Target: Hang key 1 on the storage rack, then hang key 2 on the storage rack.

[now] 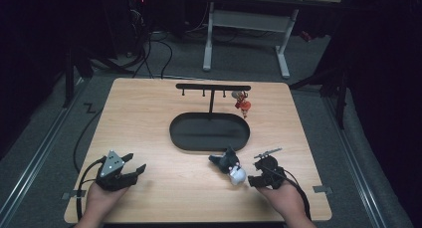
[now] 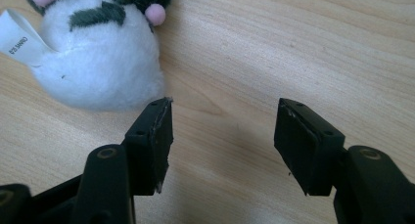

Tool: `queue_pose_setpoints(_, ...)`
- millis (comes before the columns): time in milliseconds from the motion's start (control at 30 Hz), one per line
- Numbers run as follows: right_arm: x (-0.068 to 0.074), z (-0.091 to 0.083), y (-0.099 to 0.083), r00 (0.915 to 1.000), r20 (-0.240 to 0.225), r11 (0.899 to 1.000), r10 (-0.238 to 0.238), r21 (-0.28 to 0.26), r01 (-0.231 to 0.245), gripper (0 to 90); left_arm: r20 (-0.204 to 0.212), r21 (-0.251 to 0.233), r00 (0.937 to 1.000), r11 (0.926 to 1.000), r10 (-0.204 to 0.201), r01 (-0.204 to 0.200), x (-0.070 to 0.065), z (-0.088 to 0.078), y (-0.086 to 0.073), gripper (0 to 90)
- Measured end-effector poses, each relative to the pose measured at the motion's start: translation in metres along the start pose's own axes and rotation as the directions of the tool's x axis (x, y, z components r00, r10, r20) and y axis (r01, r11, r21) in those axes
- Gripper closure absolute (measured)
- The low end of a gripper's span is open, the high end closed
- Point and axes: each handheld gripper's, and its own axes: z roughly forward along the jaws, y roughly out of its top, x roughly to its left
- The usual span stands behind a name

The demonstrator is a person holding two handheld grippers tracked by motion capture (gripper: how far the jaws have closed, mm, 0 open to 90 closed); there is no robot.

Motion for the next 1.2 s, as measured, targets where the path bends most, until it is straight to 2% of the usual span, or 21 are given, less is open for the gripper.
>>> queue_pose_setpoints(33, 0.0, -0.001, 0.004, 0.9997, 0.003, 0.999, -0.023, 0.024, 0.023, 36.9, 0.003, 0.005, 1.0, 1.0, 0.007, -0.007, -0.001, 0.001, 0.001, 37.3)
queue_pose_setpoints(133, 0.002, -0.002, 0.007, 0.9996, -0.008, 0.999, -0.027, 0.038, 0.027, 34.9, 0.0, 0.008, 0.9999, 0.9998, 0.016, -0.016, -0.002, 0.001, 0.001, 37.2)
queue_pose_setpoints(200, 0.005, -0.005, 0.013, 0.9987, -0.017, 0.997, -0.047, 0.058, 0.048, 32.2, 0.002, 0.009, 0.9998, 0.9998, 0.019, -0.019, -0.003, 0.002, 0.0, 37.2)
queue_pose_setpoints(267, 0.007, -0.007, 0.015, 0.9986, -0.03, 0.997, -0.043, 0.069, 0.045, 30.5, 0.002, 0.012, 0.9998, 0.9998, 0.018, -0.018, -0.003, 0.002, -0.001, 37.1)
queue_pose_setpoints(367, 0.01, -0.01, 0.018, 0.9974, -0.036, 0.995, -0.062, 0.079, 0.064, 27.9, 0.002, 0.008, 0.9999, 0.9999, 0.011, -0.011, -0.002, -0.001, -0.001, 37.0)
queue_pose_setpoints(733, 0.026, -0.018, 0.028, 0.9937, -0.084, 0.992, -0.074, 0.099, 0.082, 18.5, 0.003, 0.001, 0.9998, 0.9998, 0.021, -0.021, -0.005, -0.006, -0.001, 36.8)
queue_pose_setpoints(800, 0.028, -0.017, 0.028, 0.9935, -0.086, 0.992, -0.074, 0.098, 0.082, 17.4, 0.002, -0.005, 0.9999, 0.9999, 0.014, -0.014, -0.004, -0.007, 0.0, 36.8)
queue_pose_setpoints(867, 0.031, -0.016, 0.031, 0.991, -0.093, 0.99, -0.096, 0.09, 0.105, 15.7, 0.003, -0.002, 0.9999, 0.9999, 0.012, -0.012, -0.003, -0.006, -0.001, 36.8)
queue_pose_setpoints(1000, 0.033, -0.013, 0.036, 0.9912, -0.1, 0.992, -0.086, 0.087, 0.095, 15.3, 0.006, 0.002, 0.9999, 0.9999, 0.012, -0.012, -0.003, -0.005, -0.001, 36.7)
queue_pose_setpoints(1200, 0.038, 0.0, 0.042, 0.9895, -0.106, 0.987, -0.099, 0.114, 0.111, 15.7, 0.014, -0.001, 0.9997, 0.9998, 0.019, -0.019, -0.003, -0.005, 0.0, 36.6)
